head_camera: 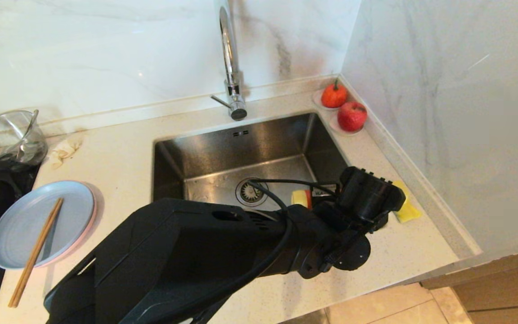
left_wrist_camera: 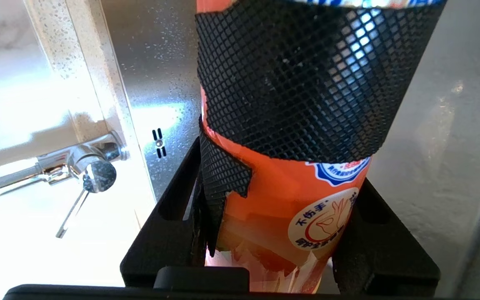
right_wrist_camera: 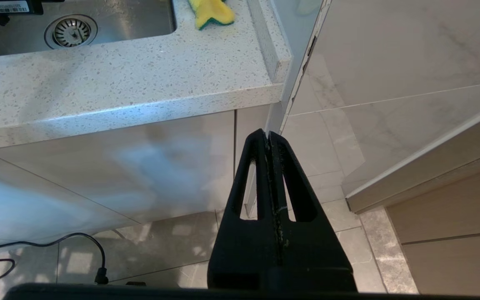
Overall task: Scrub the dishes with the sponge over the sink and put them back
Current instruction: Squeeze it onto the sponge
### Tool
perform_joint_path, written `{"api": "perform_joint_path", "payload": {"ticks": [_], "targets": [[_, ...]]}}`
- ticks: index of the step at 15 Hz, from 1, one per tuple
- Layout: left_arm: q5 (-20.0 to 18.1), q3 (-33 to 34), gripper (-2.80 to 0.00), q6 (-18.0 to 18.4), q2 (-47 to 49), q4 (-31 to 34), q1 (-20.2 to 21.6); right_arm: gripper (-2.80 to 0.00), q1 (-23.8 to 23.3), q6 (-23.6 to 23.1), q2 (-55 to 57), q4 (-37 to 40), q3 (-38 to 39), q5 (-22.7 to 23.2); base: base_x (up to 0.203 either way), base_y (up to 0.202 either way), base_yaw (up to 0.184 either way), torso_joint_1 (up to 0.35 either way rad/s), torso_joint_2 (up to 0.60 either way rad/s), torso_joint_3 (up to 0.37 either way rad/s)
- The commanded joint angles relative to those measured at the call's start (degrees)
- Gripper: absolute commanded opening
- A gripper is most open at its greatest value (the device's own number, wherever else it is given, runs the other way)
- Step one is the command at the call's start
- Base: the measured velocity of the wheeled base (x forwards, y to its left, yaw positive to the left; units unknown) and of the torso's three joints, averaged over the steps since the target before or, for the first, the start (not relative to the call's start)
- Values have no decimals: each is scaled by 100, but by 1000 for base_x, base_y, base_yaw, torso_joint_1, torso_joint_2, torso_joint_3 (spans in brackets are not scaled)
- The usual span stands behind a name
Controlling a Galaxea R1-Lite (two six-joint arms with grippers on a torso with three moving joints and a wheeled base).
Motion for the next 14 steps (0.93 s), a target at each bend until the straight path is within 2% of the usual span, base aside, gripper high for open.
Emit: {"api": "perform_joint_path", "payload": {"ticks": [1, 6, 14], "targets": [[105, 1, -280, 74, -18, -2, 18, -280, 0, 2, 2, 0, 9, 2, 0, 0, 0, 0, 0, 0], [415, 1, -280, 111, 78, -20, 18, -280, 0, 3, 2, 0, 1, 2, 0, 0, 0, 0, 0, 0], [553, -8, -280, 120, 358, -1131, 180, -280, 0, -5, 2, 0, 1, 2, 0, 0, 0, 0, 0, 0]]}}
